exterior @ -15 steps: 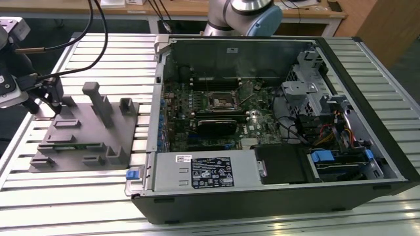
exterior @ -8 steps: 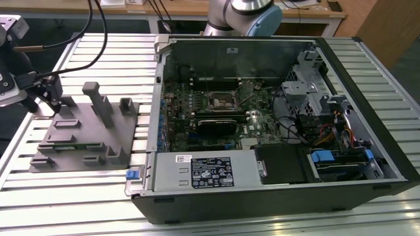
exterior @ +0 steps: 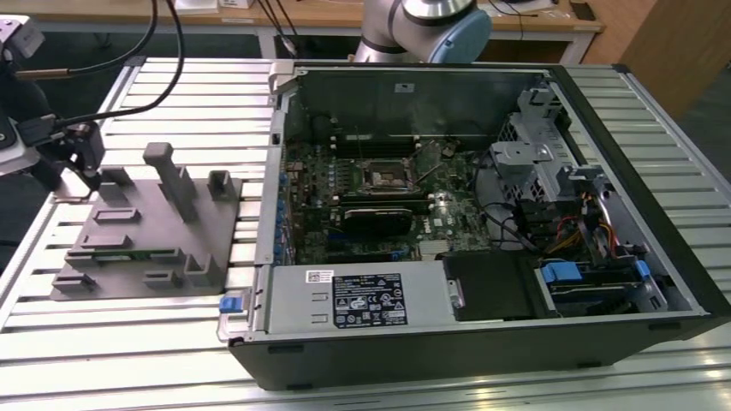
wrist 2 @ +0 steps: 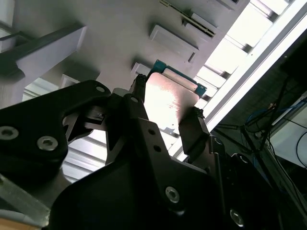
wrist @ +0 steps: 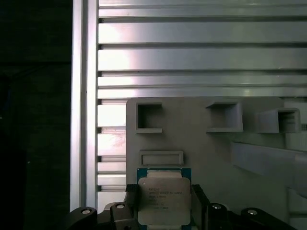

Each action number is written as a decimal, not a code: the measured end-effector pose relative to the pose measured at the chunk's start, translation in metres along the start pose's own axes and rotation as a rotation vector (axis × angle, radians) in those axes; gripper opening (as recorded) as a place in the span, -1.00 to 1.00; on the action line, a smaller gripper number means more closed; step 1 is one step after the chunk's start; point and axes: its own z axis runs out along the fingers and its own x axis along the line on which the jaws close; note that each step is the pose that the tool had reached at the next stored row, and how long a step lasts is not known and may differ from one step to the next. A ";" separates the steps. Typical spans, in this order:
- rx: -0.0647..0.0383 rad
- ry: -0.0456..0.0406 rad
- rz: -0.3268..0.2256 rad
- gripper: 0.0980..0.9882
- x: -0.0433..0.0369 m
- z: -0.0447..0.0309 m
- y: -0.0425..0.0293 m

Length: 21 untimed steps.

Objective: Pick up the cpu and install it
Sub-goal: 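Pick up the cpu and move it towards the insertion slot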

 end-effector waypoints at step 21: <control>0.000 0.0000 0.000 -0.03 0.0000 -0.0121 0.0009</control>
